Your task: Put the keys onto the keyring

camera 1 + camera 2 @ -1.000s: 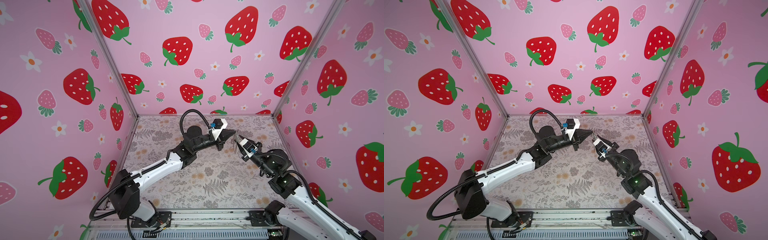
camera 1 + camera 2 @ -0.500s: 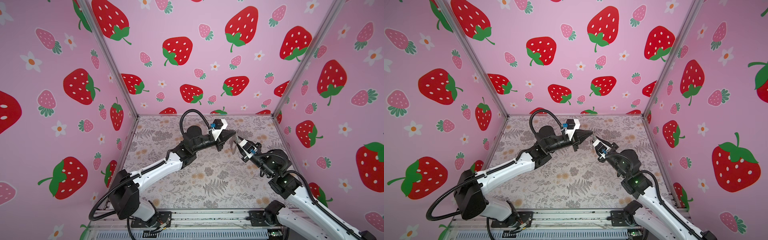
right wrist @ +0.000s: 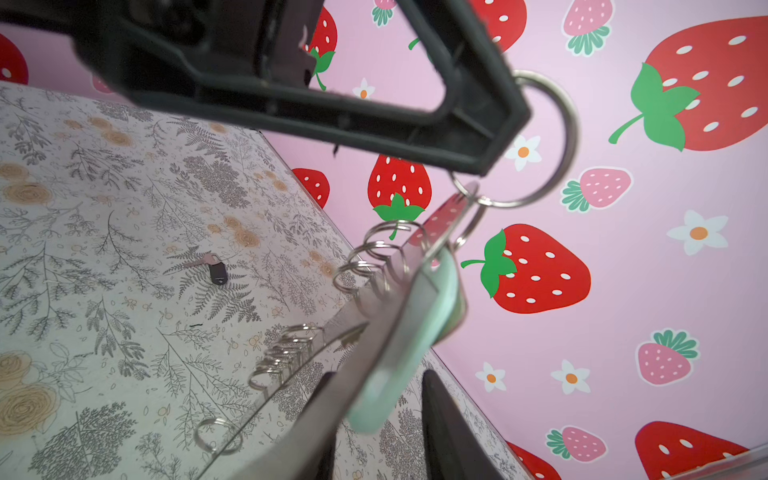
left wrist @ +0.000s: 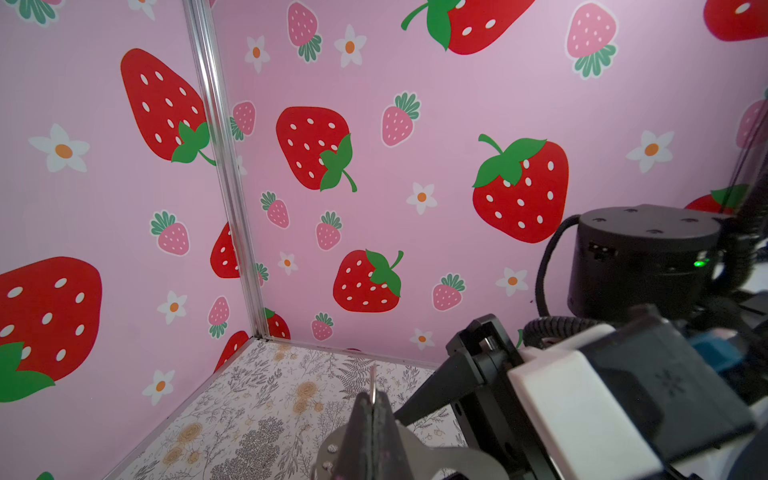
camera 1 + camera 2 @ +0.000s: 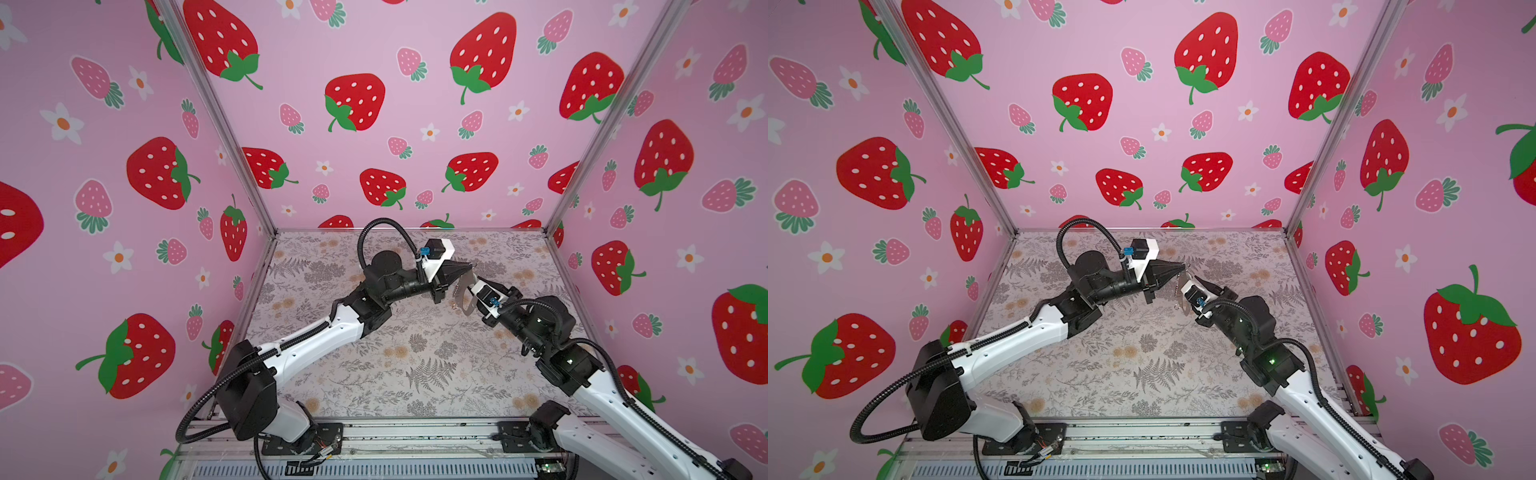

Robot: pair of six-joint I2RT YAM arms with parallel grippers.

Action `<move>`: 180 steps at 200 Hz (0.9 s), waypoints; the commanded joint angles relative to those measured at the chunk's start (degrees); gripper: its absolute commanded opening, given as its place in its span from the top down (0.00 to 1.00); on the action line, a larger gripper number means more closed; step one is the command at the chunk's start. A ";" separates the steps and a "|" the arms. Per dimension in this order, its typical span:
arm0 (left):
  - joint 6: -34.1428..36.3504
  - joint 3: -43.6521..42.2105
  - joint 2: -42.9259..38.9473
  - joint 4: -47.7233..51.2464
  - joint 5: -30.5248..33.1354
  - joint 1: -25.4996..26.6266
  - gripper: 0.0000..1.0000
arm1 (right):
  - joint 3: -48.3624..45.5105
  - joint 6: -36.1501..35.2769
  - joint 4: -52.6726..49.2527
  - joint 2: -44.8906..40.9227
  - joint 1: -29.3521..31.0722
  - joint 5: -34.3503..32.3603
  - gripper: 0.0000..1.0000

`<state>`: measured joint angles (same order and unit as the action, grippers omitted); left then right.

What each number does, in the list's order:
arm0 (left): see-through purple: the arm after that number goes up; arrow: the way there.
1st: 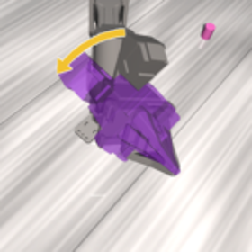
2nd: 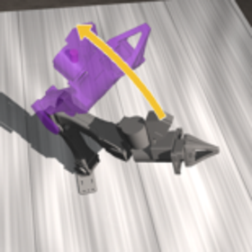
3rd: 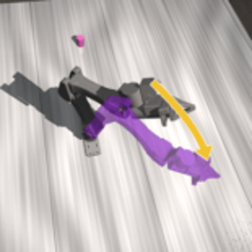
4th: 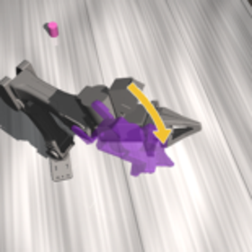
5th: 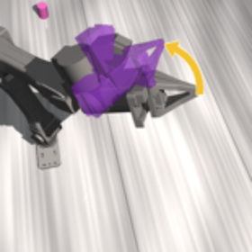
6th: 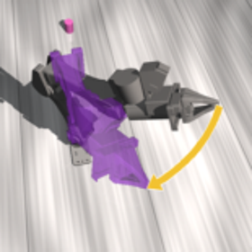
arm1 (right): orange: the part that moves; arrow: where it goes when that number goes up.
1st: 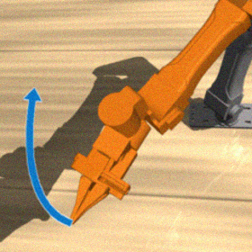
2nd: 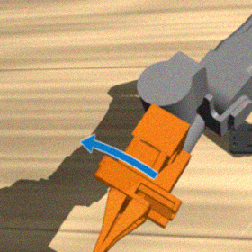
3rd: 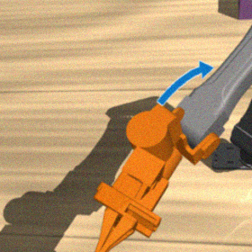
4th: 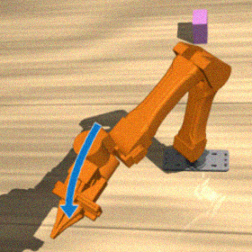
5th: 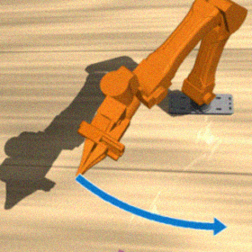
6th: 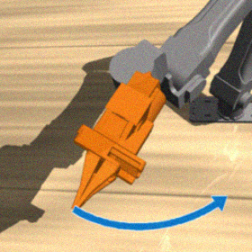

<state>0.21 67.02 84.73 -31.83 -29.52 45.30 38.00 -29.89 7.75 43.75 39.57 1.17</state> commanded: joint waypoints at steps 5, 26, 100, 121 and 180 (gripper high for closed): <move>-0.20 0.83 -1.99 -1.32 -1.96 -0.69 1.00 | 1.34 -2.20 -0.65 -1.62 -0.28 2.34 0.64; -0.55 0.88 -1.85 -1.53 -2.93 -1.00 1.00 | 1.55 -1.30 -0.14 -2.02 -0.35 2.80 0.66; -1.09 0.92 -1.59 -1.38 -4.30 -1.39 1.00 | 1.37 3.53 4.48 -2.27 -0.91 6.27 0.70; -1.09 0.74 -1.79 -1.14 -4.50 -1.36 1.00 | 1.74 4.25 5.14 -1.83 -0.98 7.16 0.70; -1.64 0.65 -1.56 -1.22 -6.15 -1.37 1.00 | 2.39 6.73 7.08 -0.43 -1.16 6.12 0.76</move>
<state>-0.47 67.02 84.68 -31.83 -33.71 44.07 38.30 -25.08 12.16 43.05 38.83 7.31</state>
